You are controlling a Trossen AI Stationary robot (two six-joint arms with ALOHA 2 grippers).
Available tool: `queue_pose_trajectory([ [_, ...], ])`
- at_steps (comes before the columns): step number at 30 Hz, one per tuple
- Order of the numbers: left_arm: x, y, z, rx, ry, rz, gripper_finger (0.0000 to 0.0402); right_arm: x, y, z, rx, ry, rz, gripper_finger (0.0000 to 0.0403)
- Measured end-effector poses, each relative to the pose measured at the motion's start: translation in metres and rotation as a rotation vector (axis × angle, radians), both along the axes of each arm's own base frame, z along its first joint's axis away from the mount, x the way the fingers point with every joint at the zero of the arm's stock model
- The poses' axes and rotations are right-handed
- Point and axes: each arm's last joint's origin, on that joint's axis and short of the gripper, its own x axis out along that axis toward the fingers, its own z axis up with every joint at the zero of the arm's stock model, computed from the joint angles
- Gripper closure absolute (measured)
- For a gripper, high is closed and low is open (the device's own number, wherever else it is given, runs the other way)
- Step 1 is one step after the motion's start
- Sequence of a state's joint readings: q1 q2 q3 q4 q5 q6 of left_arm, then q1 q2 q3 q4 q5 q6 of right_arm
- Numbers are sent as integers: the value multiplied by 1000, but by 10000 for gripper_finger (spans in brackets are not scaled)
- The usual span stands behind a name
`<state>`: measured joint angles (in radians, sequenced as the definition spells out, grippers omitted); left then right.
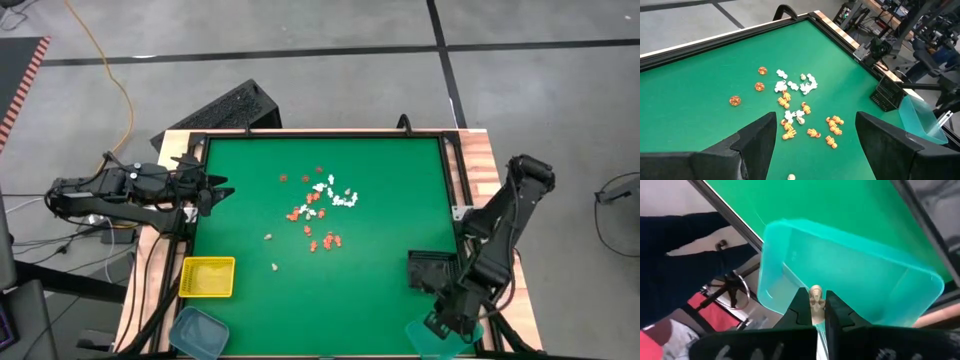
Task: Sort Halloween decoration
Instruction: Put the skull model into the green bin
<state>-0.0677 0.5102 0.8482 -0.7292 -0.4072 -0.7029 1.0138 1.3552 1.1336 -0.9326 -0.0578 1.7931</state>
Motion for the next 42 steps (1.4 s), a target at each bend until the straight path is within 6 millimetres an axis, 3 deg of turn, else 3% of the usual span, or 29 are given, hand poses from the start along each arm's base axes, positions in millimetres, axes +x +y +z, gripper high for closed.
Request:
queue_pose_trajectory([
  [14,0,0,0,0,0,0,141,9,28,-37,-75,84,77,341],
  [23,0,0,0,0,0,0,141,12,33,-40,-47,67,84,322],
  [32,0,0,0,0,0,1,141,15,32,-39,-40,61,76,267],
  [37,0,0,0,0,0,0,141,38,23,-35,2,-37,120,246],
  [42,0,0,0,0,0,0,141,80,-11,-28,-59,-149,196,248],
])
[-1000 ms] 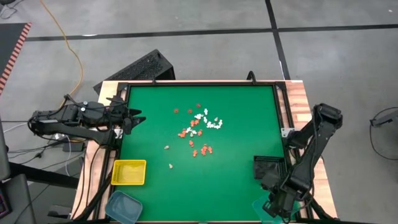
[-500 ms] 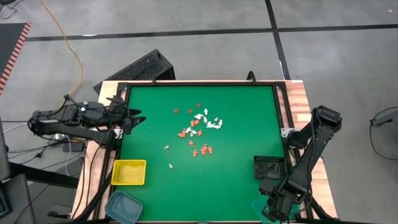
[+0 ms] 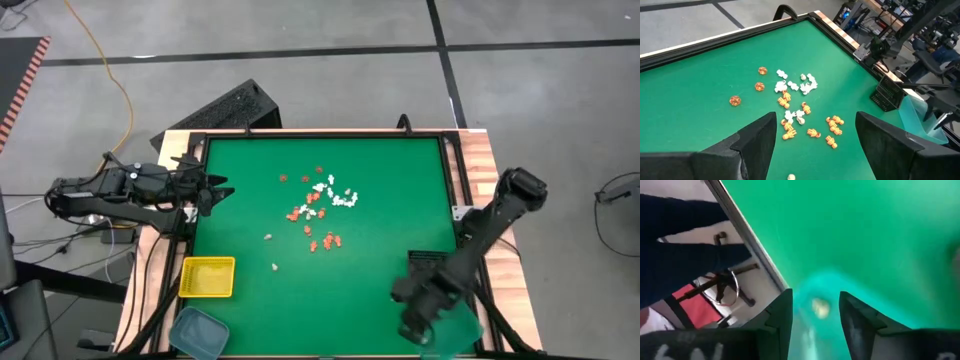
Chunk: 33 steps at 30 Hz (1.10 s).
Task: Sort Halloween decoration
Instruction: Put the skull model into the green bin
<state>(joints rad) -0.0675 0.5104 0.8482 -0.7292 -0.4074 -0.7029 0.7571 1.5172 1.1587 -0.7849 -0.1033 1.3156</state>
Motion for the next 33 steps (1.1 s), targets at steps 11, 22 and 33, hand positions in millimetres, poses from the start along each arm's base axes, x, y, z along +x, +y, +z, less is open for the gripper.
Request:
queue_pose_trajectory([
  [11,0,0,0,9,3,-4,141,69,-141,-1,-354,-151,178,247],
  [22,0,1,0,27,2,38,141,83,-266,5,-578,-259,95,247],
  [33,-1,2,0,42,6,74,141,94,-308,10,-769,-415,191,247],
])
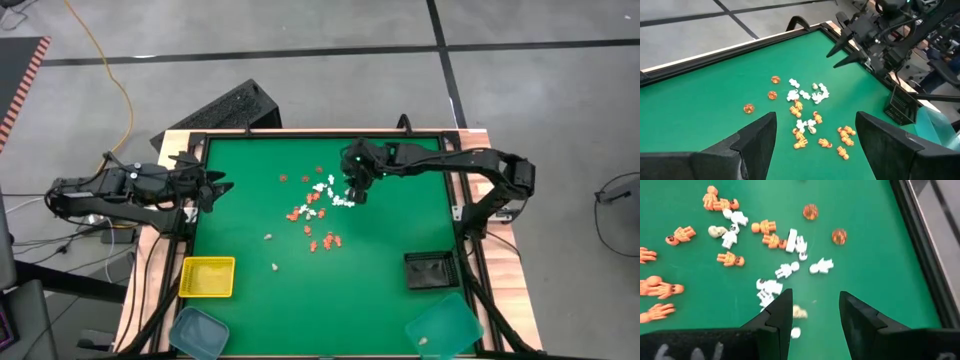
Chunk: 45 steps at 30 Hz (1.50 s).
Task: Sort Halloween decoration
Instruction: Put the skull model into the green bin
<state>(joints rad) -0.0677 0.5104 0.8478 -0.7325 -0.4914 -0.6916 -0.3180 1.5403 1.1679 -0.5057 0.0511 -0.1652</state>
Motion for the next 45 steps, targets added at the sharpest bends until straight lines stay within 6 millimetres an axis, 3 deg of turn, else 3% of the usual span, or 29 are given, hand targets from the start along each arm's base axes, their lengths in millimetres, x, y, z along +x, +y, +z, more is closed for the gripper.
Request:
queue_pose_trajectory([
  [9,-1,0,-2,0,22,17,141,13,-9,-41,8,159,53,247],
  [24,-2,1,-4,1,39,23,141,19,-17,-63,8,225,173,247],
  [33,-2,1,-4,-11,34,29,141,27,-21,-98,61,304,184,247],
  [45,-2,1,-4,-7,36,40,141,29,-22,-104,54,314,198,252],
])
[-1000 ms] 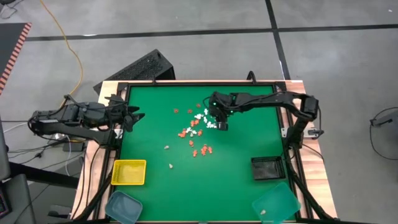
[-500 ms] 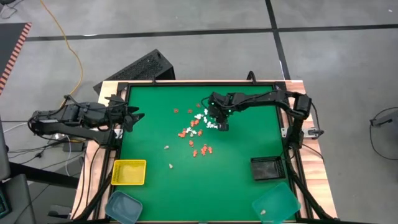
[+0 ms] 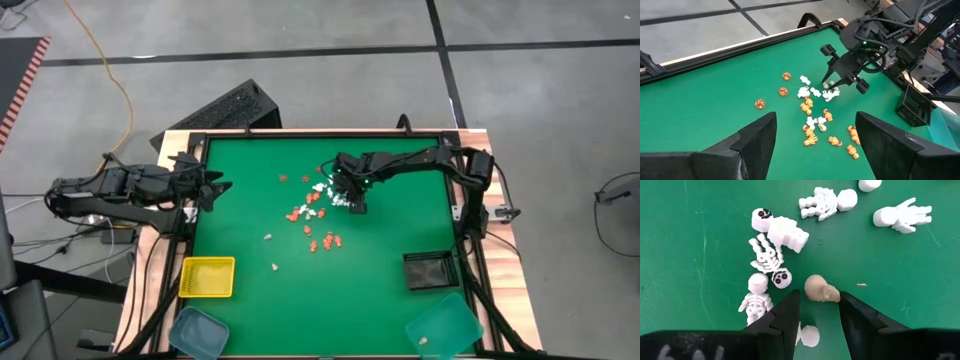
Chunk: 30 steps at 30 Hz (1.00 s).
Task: Sort Halloween decoration
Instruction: Put the skull model into the green bin
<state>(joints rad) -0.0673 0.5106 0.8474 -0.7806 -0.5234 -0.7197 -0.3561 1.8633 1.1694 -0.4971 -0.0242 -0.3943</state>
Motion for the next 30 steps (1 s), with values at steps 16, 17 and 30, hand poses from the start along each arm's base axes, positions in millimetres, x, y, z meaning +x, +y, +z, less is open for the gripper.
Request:
queue_pose_trajectory([
  [16,0,0,0,6,0,11,141,2,0,0,-56,-5,69,260],
  [17,0,0,0,6,0,11,141,2,0,0,-62,-3,83,256],
  [30,0,0,0,7,0,12,141,2,2,0,-90,13,167,263],
])
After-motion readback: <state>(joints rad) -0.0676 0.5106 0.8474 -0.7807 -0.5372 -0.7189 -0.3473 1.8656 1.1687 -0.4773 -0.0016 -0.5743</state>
